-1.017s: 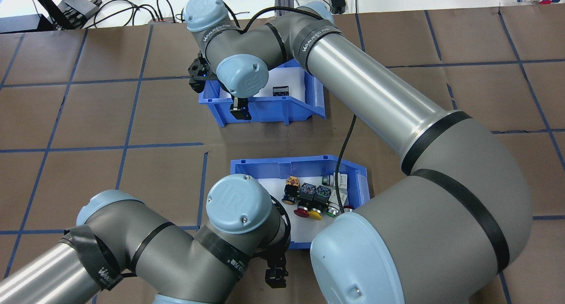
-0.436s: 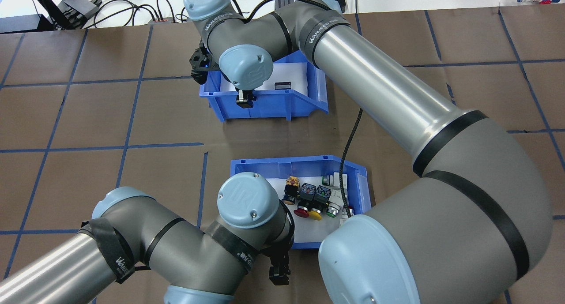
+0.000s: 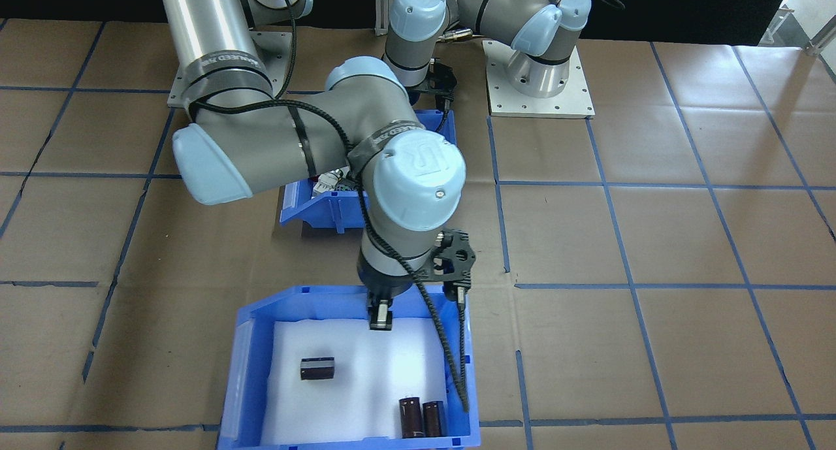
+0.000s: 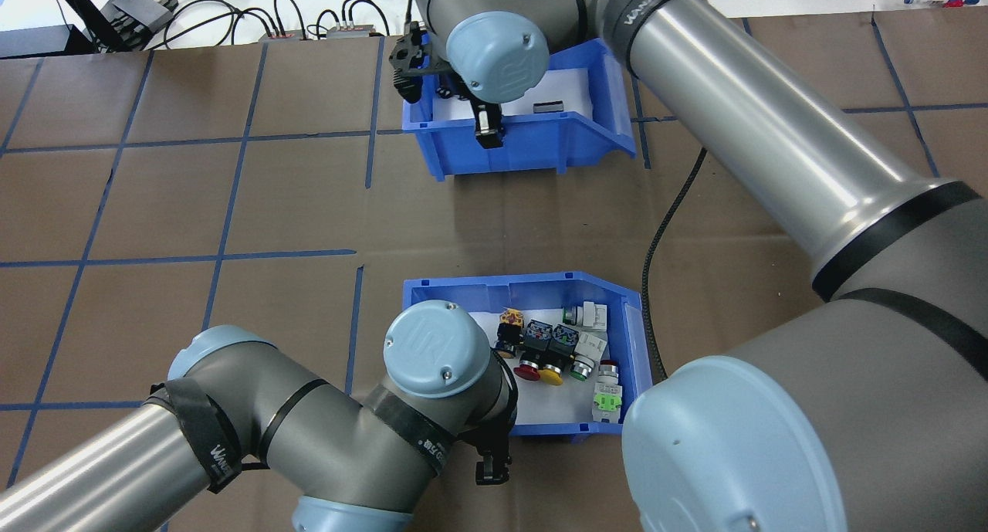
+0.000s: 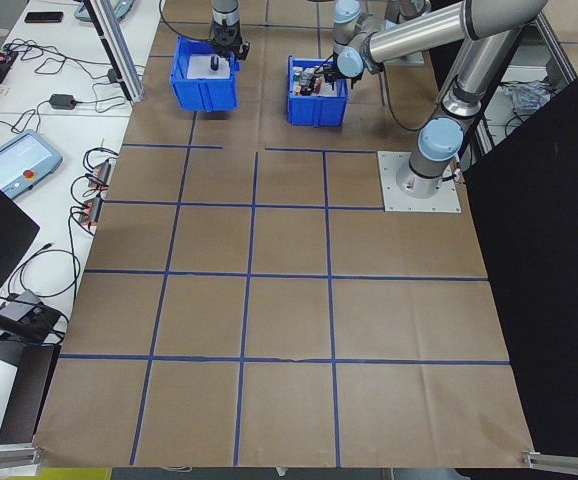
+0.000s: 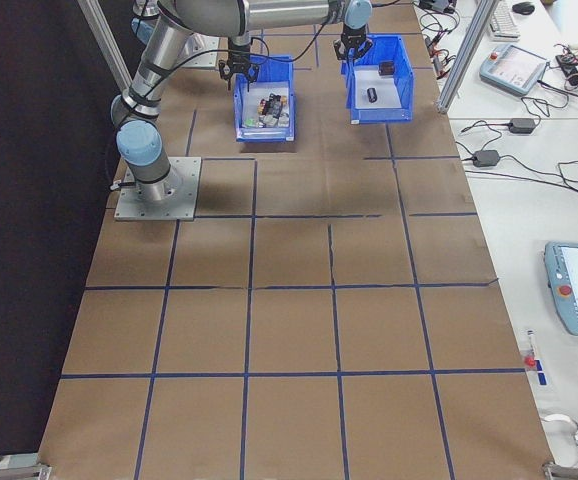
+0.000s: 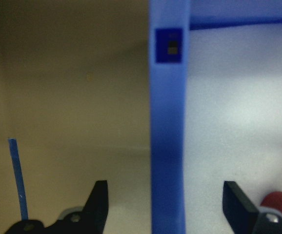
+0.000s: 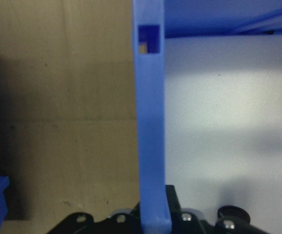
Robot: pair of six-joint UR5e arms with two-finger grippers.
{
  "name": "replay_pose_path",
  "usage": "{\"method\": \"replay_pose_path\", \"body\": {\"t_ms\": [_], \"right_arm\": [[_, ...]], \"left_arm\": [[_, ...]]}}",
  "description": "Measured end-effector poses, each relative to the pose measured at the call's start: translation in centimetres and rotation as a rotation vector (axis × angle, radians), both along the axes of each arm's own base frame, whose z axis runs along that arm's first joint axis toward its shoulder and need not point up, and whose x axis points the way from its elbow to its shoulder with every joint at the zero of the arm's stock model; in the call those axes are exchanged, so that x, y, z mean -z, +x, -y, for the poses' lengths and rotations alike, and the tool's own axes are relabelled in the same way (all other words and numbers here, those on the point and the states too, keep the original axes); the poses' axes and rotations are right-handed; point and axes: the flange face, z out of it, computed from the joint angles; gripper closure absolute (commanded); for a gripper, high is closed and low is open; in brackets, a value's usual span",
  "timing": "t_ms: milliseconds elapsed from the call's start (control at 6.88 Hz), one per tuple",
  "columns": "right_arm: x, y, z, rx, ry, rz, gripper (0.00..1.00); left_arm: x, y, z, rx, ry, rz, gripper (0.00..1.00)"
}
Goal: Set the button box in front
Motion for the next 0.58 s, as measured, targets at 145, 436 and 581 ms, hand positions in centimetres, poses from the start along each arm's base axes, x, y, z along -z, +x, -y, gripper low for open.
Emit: {"method": "replay_pose_path", "body": {"t_ms": [145, 436, 581], "right_arm": [[-0.7, -4.9, 1.1, 0.017, 0.009, -0.023, 0.98], [-2.7, -17.0, 1.5, 0.075, 0.032, -0.031, 0.98], [-4.0, -22.8, 0.5, 0.099, 0.035, -0.024, 0.98]], "left_arm": [[-0.1, -0.1, 0.0, 0.004, -0.008, -0.008, 1.00], [-2.1, 0.2, 0.2, 0.027, -0.060, -0.034, 1.00], [-3.7, 1.4, 0.9, 0.060, -0.088, -0.036, 1.00]]}}
